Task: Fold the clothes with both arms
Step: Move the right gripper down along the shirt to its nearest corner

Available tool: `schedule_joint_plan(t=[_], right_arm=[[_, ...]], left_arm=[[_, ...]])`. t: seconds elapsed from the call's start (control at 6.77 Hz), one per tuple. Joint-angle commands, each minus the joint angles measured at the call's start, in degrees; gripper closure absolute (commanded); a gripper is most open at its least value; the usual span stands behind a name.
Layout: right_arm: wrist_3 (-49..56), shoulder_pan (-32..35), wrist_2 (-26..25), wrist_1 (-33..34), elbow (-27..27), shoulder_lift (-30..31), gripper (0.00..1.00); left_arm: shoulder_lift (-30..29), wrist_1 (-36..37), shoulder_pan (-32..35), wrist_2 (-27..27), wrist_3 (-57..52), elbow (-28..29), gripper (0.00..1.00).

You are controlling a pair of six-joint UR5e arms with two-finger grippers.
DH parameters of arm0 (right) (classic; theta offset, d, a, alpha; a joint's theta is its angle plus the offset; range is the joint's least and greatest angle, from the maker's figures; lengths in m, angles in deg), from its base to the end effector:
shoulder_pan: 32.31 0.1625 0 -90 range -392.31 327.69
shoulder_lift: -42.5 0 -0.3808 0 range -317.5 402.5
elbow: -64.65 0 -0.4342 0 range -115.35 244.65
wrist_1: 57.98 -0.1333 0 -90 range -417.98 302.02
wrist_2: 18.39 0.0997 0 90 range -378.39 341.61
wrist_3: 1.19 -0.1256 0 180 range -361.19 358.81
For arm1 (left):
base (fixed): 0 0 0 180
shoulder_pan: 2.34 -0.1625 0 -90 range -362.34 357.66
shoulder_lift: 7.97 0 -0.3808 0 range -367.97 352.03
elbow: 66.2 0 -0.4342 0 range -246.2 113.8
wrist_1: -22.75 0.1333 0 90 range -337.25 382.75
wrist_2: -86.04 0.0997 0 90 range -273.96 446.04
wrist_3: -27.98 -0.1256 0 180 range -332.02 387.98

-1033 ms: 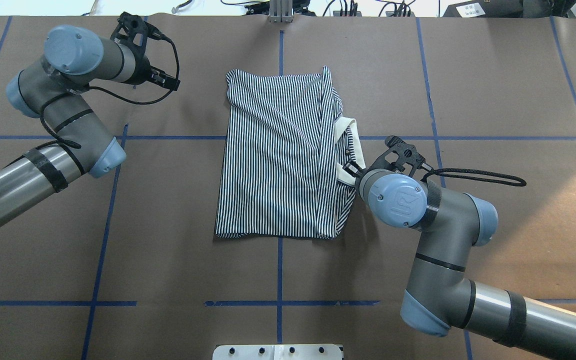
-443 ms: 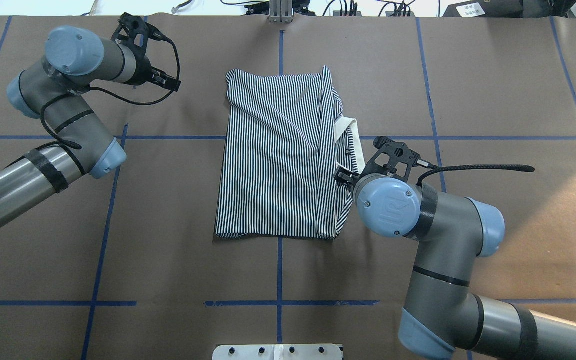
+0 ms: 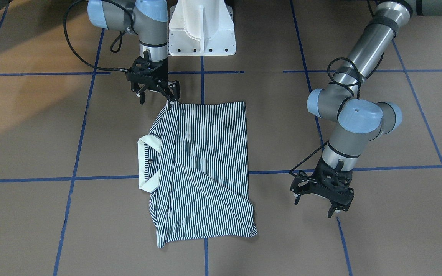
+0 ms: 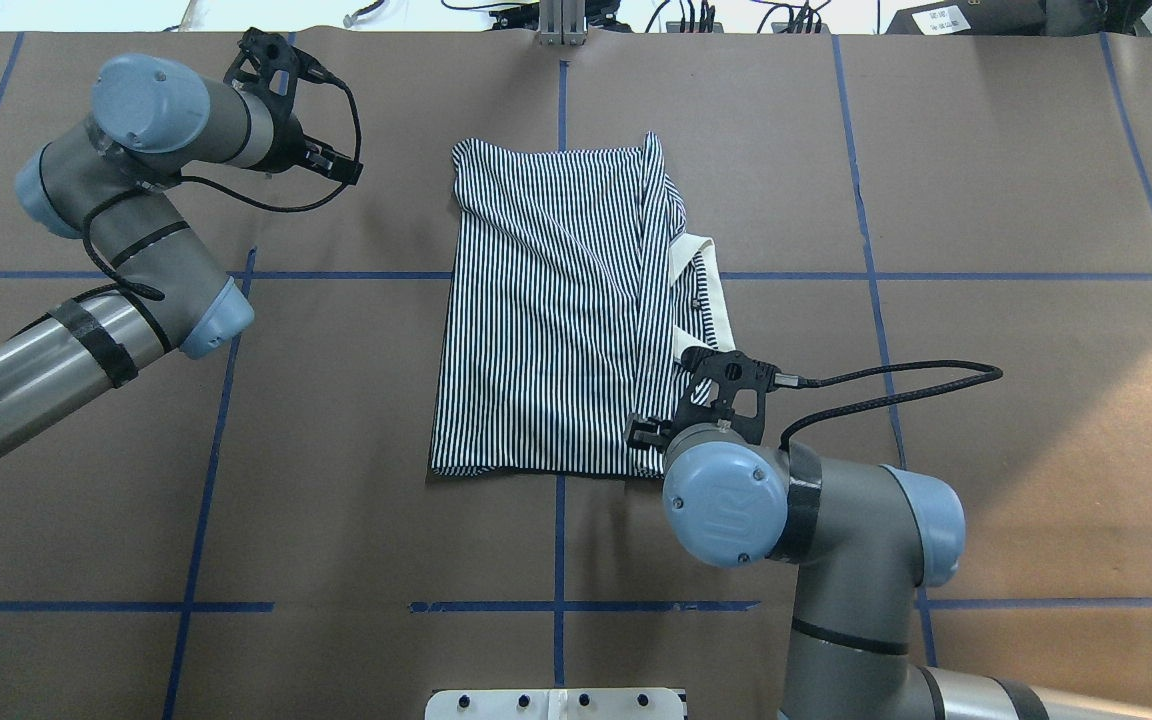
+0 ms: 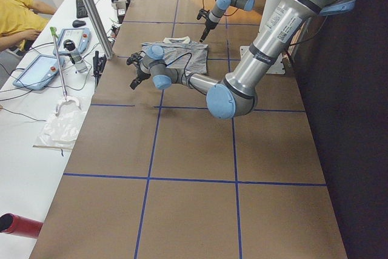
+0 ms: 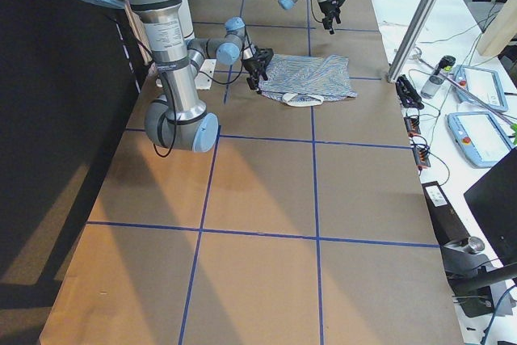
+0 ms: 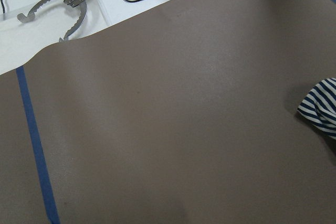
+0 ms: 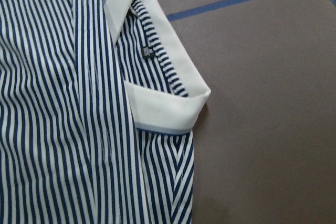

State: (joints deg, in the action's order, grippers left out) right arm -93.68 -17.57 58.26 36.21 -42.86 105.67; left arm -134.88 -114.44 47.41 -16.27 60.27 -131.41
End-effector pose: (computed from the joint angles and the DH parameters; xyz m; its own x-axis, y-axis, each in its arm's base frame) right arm -0.5751 -0.3191 0.2280 0.7215 0.2335 0.6518 -0.4233 0.8938 0.1483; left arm 0.4418 -0.6868 0.3527 0.7064 0.4438 -0.5514 0.0563 0.7413 0.6688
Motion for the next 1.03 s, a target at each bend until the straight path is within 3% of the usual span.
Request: schedule_joint_plan(t=[0.0, 0.15, 0.44, 0.89], right_arm=[[7.2, -3.3, -0.6, 2.4, 0.1, -1.5, 0.19], [11.9, -3.4, -0.6, 2.4, 0.9, -2.8, 0.27], [19.0, -3.4, -2.0, 2.3, 2.0, -3.9, 0.34], [25.1, -3.4, -3.2, 2.2, 2.2, -3.9, 0.37]], left_arm=[[0.0, 0.0, -0.1, 0.0, 0.0, 0.0, 0.00], [0.0, 0.0, -0.1, 0.0, 0.0, 0.0, 0.00], [0.0, 0.0, -0.2, 0.0, 0.0, 0.0, 0.00], [0.1, 0.0, -0.2, 0.0, 0.0, 0.0, 0.00]])
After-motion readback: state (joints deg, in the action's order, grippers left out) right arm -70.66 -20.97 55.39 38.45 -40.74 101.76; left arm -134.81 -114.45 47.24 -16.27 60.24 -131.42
